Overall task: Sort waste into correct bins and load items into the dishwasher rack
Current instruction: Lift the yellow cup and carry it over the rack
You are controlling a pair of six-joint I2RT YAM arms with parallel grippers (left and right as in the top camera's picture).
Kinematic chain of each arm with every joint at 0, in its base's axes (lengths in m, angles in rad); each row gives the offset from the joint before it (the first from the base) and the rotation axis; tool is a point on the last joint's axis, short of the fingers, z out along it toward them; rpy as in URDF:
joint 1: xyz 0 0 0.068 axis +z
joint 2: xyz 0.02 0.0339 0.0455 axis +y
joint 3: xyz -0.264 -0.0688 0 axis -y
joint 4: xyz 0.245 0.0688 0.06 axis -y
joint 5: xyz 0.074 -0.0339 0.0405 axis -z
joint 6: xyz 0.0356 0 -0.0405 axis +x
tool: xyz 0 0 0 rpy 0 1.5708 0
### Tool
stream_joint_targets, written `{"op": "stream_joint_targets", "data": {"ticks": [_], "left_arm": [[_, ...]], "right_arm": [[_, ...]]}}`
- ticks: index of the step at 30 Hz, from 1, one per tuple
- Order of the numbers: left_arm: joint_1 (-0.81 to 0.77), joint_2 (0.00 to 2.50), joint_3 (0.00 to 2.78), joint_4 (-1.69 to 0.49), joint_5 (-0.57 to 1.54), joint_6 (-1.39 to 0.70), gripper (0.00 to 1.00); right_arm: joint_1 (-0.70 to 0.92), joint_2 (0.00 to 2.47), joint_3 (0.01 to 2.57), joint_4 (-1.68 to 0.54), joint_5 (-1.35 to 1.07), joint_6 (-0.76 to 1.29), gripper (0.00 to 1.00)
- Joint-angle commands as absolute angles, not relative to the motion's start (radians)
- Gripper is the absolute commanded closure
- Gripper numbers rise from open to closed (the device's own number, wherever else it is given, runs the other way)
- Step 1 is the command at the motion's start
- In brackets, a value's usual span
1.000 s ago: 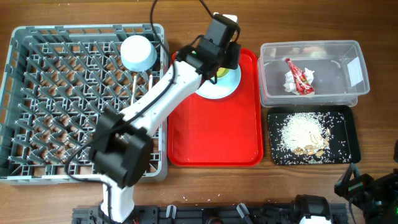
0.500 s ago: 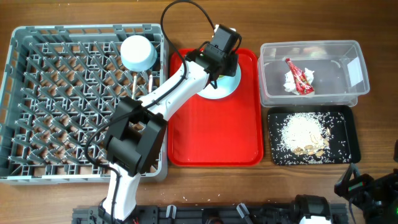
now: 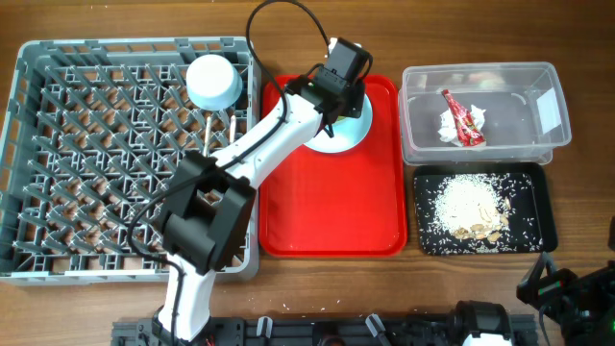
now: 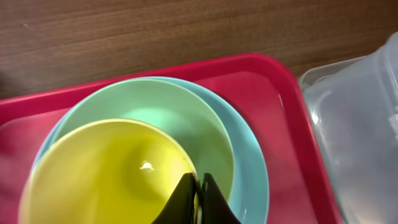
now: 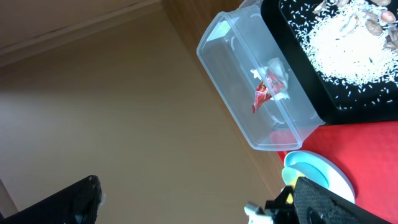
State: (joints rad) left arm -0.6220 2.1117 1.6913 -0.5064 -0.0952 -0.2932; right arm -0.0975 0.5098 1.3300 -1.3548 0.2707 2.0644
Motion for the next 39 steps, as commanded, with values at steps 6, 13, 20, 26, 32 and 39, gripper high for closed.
{"op": "stream_joint_targets", "data": {"ticks": [6, 13, 20, 26, 32, 39], "left_arm": [[-0.581, 1.633, 1.689, -0.682, -0.051, -0.292, 0.96], [-0.259, 1.486, 1.689, -0.953, 0.420, -0.294, 0.96], [0.080, 1.583, 1.621, -1.077, 1.010, -0.104, 0.96], [0.274, 1.766, 1.559, -1.093, 1.329, -0.029, 0.96], [0.327, 1.944, 1.511, -1.120, 1.361, -0.029, 0.96], [0.337, 1.998, 1.410, -1.114, 1.337, 0.028, 0.96]], "right_arm": [[-0.101, 0.507, 1.327, -1.356, 0.280, 2.071, 0.00], [-0.101, 0.507, 1.327, -1.356, 0.280, 2.072, 0.00], [-0.101, 0.507, 1.327, -1.356, 0.280, 2.071, 0.00], [-0.101, 0.507, 1.327, -1.356, 0.280, 2.072, 0.00], [-0.101, 0.507, 1.327, -1.356, 0.280, 2.071, 0.00], [-0.101, 0.507, 1.327, -1.356, 0.280, 2.072, 0.00]]}}
